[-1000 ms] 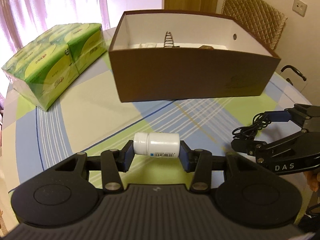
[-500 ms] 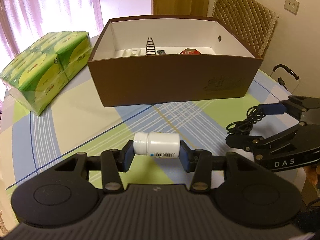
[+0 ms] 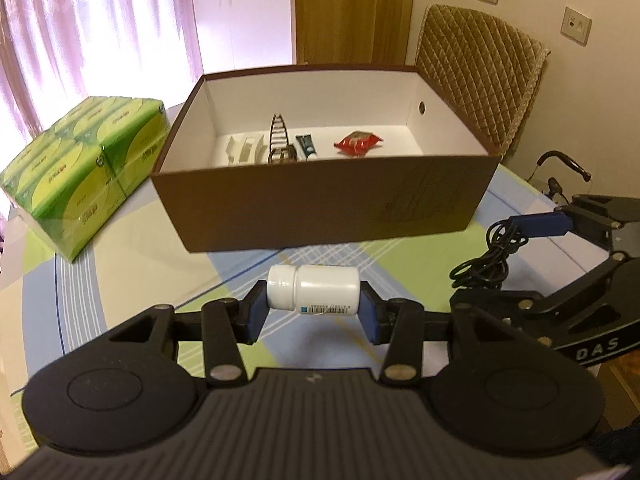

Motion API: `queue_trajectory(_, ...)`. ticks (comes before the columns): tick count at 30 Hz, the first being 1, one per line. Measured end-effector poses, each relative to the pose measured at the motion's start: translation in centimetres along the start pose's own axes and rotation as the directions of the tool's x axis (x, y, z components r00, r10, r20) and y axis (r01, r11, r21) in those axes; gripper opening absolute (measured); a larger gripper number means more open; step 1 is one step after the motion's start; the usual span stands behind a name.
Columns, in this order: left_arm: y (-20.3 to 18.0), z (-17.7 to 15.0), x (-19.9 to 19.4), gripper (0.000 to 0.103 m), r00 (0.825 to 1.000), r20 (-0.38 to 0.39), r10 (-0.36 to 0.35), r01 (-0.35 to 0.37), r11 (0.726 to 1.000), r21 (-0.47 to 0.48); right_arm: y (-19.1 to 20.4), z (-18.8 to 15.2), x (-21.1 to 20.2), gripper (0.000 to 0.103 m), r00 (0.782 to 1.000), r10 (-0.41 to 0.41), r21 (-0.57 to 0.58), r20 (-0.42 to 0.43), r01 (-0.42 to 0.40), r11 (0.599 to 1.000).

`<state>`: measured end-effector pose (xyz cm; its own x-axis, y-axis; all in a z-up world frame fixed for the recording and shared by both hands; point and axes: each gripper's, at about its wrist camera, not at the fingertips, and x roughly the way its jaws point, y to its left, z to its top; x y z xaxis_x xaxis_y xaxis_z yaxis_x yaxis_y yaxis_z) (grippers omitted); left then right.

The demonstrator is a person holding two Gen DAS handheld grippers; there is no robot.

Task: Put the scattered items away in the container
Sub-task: 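Carry pill bottle and black cable over the brown box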

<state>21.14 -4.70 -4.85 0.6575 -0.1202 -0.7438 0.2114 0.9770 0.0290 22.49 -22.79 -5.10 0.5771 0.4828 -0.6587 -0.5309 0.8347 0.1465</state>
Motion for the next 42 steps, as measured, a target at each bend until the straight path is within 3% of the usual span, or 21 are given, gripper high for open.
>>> queue_trajectory(12,-2.1,3.4,0.0,0.042,0.999,0.048,0.022,-0.022,1.0,0.01,-3.7,3.7,-2.0,0.097,0.994,0.054,-0.066,0.092,-0.048,0.997)
queue_trajectory(22,-2.7,6.8,0.9,0.042,0.997,0.072,0.04,-0.042,0.999,0.029,-8.2,6.8,-1.1,0.097,0.989,0.04,-0.163,0.144,-0.016,0.986)
queue_trajectory(35,-2.7,12.4,5.8,0.042,0.999,0.043,0.005,-0.008,0.998,0.069,-12.1,10.2,4.4,0.097,0.991,0.095,-0.284,0.095,-0.065,0.957)
queue_trajectory(42,-2.2,15.5,8.9,0.042,1.0,0.02,-0.023,0.021,0.996,0.091,-14.4,12.0,8.0,0.097,0.99,0.137,-0.398,0.028,-0.115,0.91)
